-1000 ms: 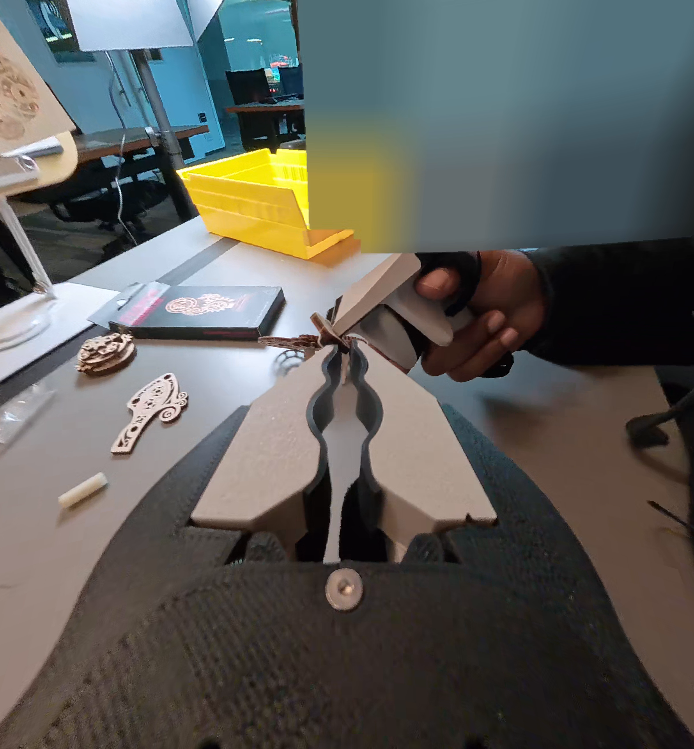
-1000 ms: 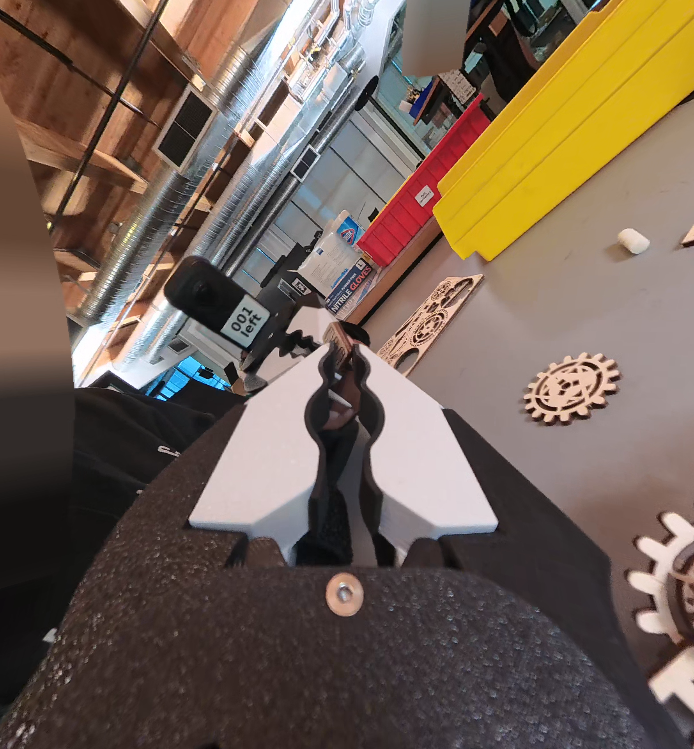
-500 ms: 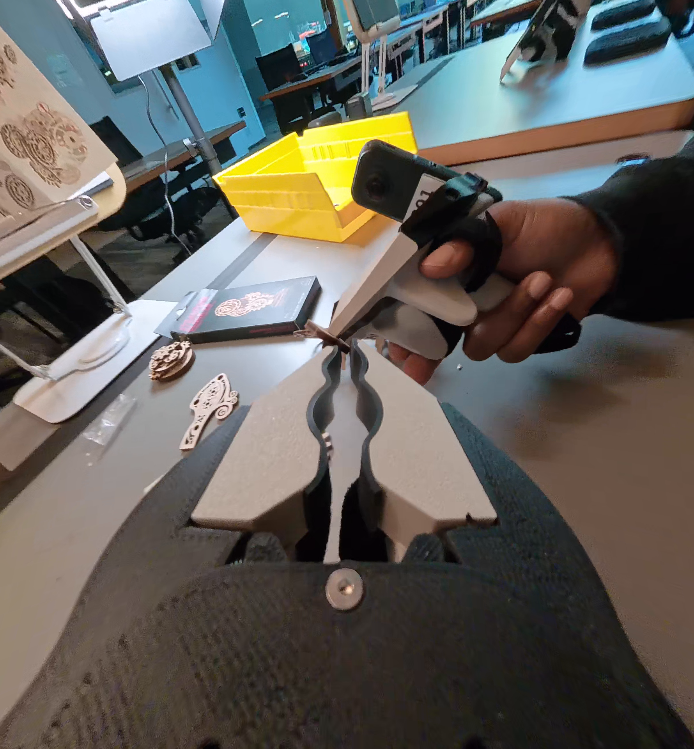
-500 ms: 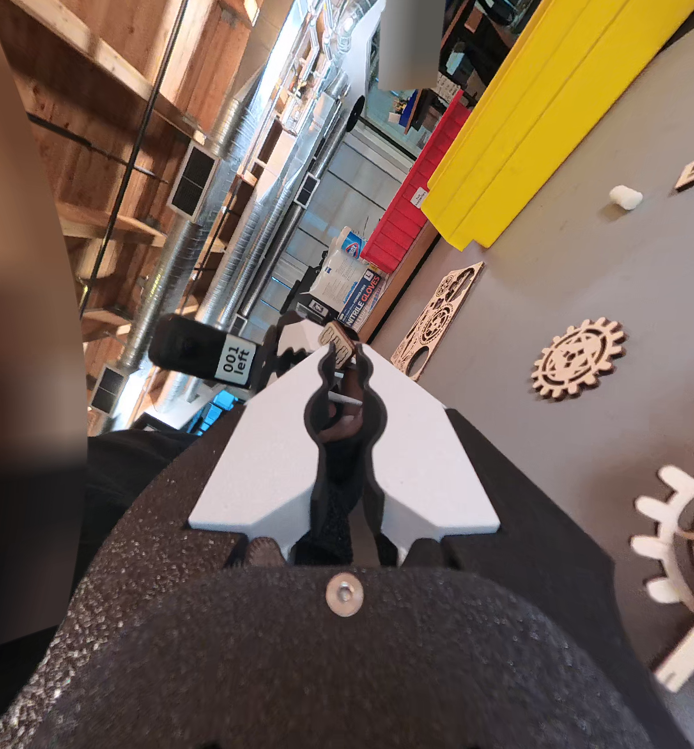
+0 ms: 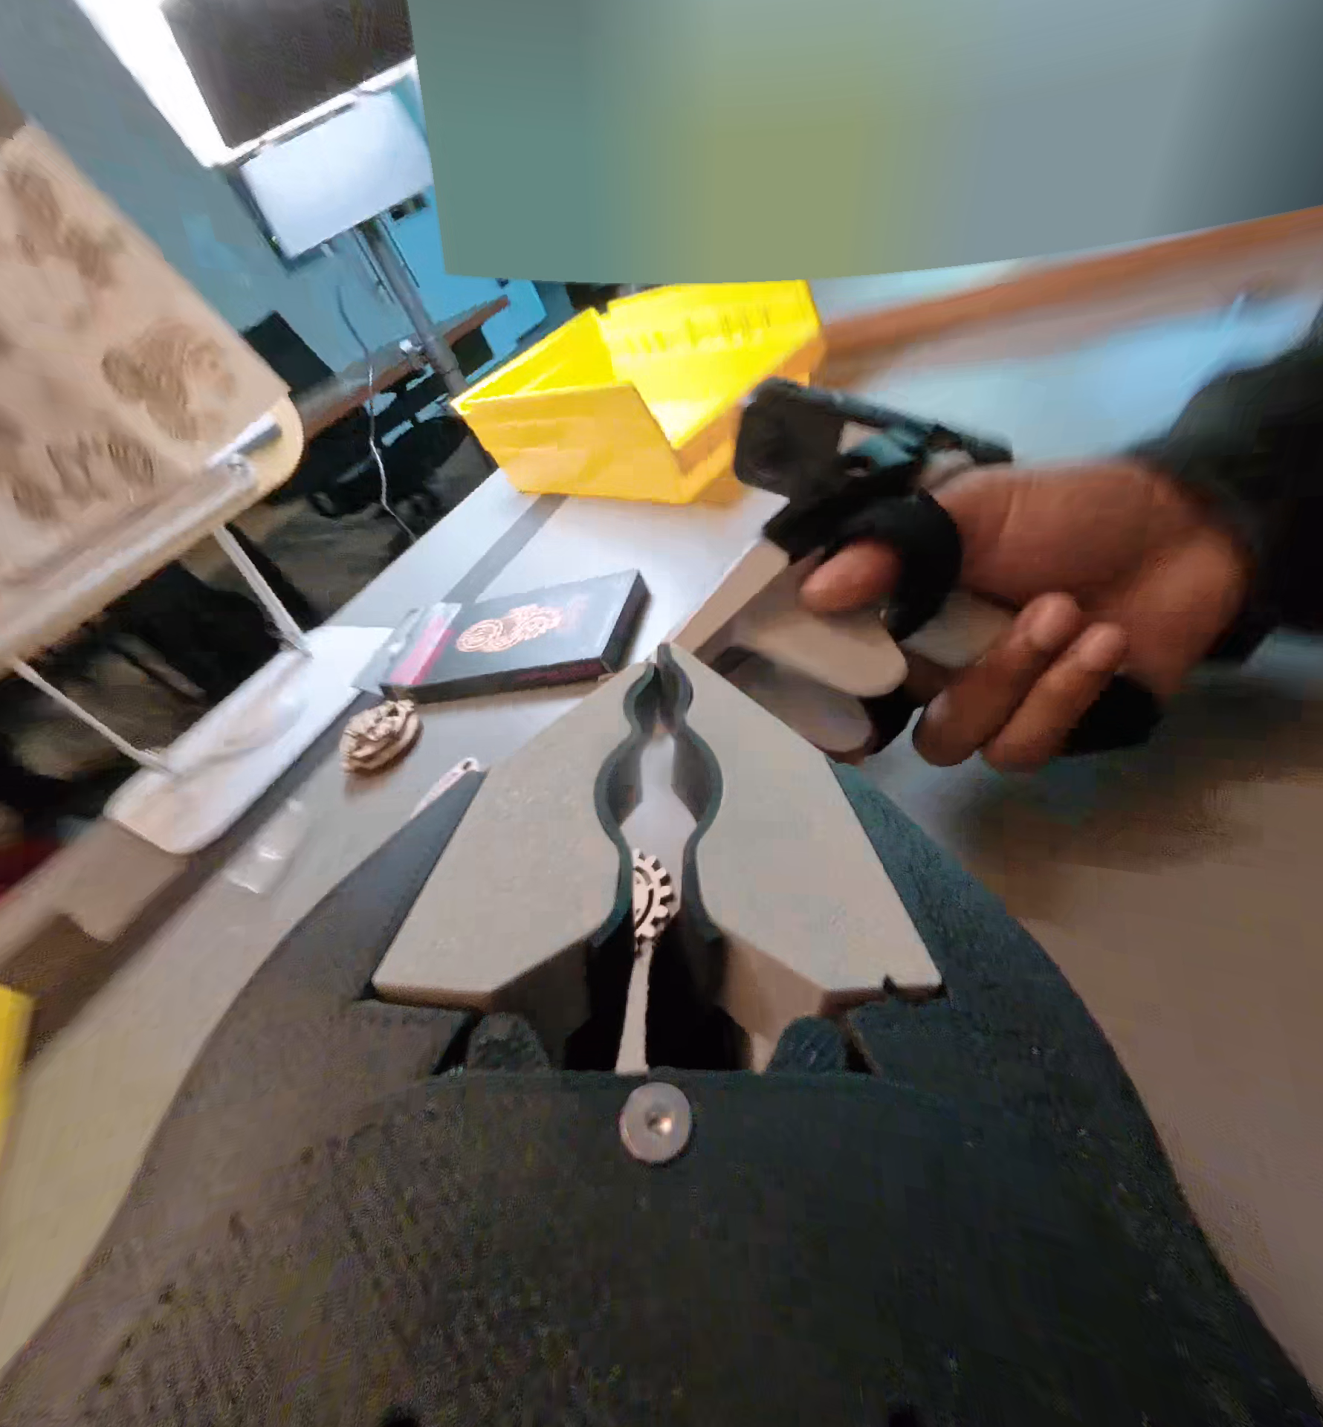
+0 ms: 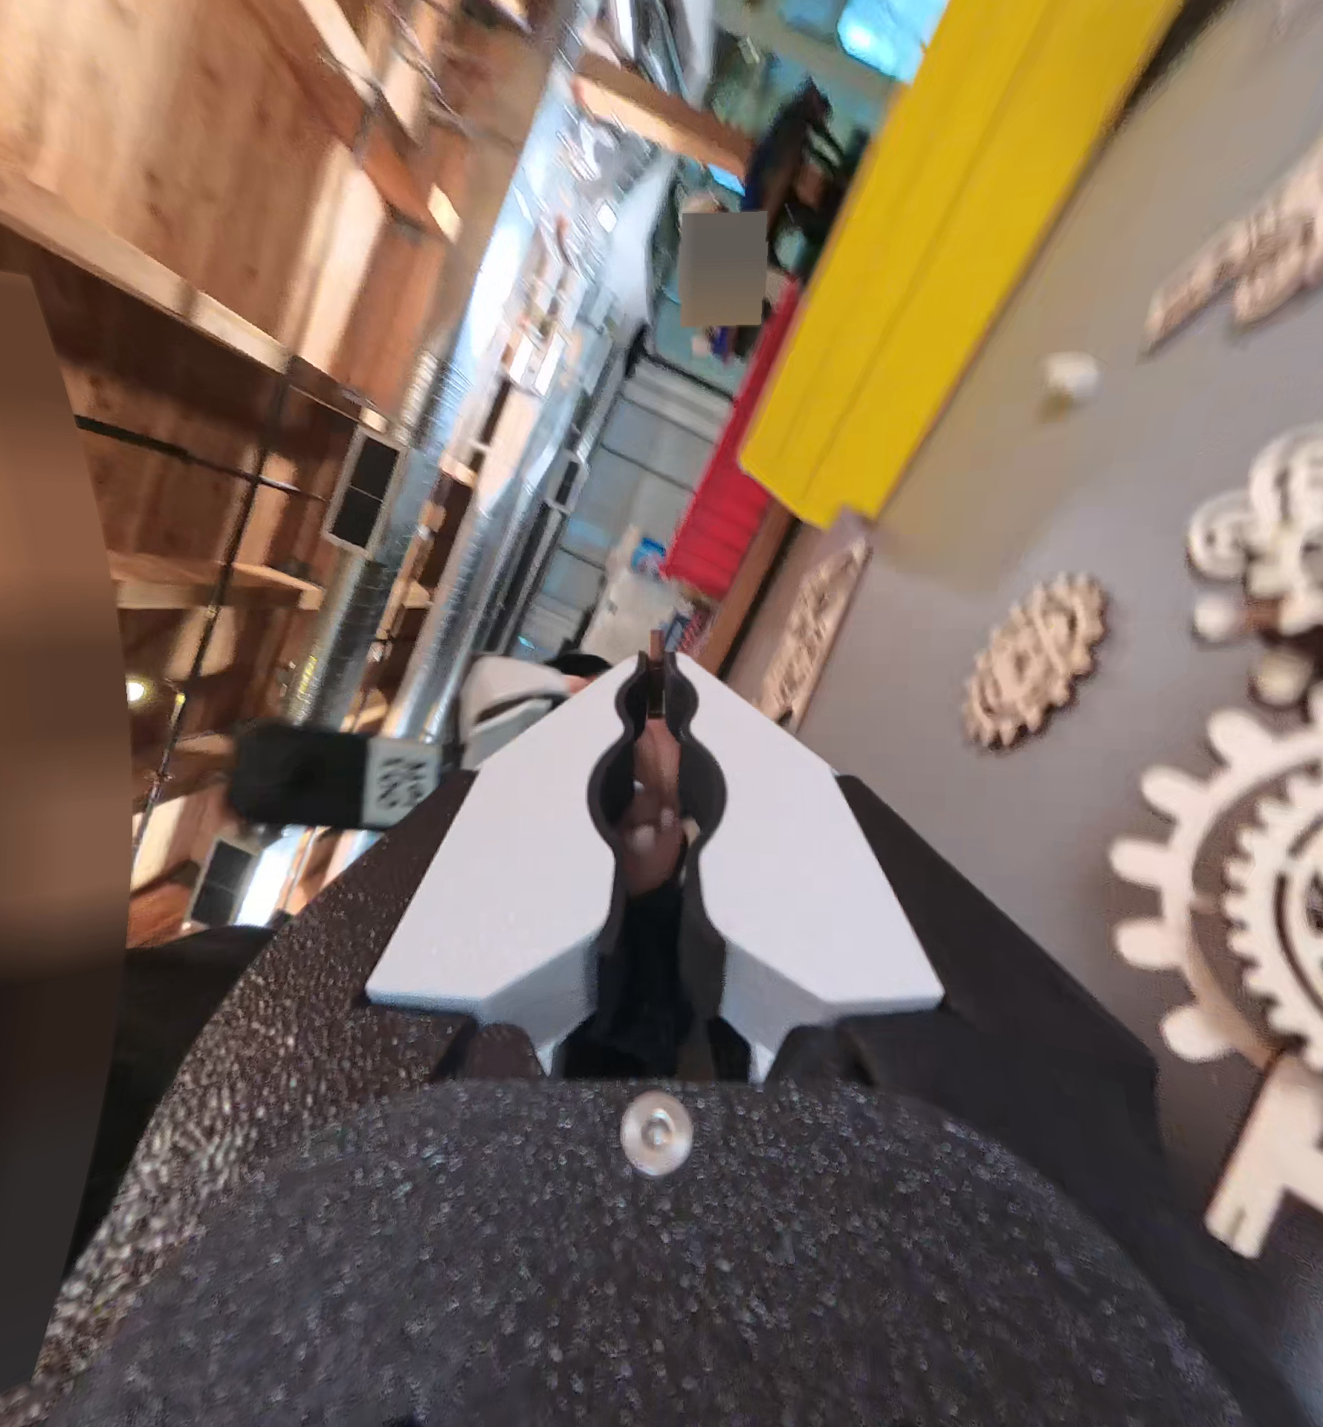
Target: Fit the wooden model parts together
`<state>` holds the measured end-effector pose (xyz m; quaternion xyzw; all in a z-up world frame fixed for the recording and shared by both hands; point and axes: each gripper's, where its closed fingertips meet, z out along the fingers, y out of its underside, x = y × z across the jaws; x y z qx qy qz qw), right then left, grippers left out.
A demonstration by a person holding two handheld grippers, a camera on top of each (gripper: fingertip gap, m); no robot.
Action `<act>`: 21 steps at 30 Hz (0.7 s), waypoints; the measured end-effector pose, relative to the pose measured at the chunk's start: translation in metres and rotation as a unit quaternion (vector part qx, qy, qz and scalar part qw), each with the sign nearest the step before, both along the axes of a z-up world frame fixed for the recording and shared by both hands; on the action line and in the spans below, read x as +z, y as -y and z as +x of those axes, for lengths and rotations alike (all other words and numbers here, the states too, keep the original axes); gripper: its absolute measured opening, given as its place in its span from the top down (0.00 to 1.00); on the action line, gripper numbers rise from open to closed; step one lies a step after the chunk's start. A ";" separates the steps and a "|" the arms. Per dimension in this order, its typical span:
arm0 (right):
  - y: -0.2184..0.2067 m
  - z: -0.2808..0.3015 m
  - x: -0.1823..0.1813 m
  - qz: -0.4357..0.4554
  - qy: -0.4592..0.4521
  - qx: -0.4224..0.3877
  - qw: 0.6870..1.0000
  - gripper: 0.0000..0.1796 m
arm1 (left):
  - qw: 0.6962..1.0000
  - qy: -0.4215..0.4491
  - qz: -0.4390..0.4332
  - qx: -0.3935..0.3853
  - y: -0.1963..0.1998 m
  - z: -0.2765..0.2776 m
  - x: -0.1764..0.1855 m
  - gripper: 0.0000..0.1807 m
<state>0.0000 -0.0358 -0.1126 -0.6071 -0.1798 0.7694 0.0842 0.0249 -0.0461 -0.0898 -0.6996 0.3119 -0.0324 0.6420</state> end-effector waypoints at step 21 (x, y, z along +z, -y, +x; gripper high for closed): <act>0.005 0.006 0.031 0.059 -0.085 0.003 0.995 1.00 | 0.873 0.434 -0.185 -0.127 -0.002 0.004 -0.001 0.99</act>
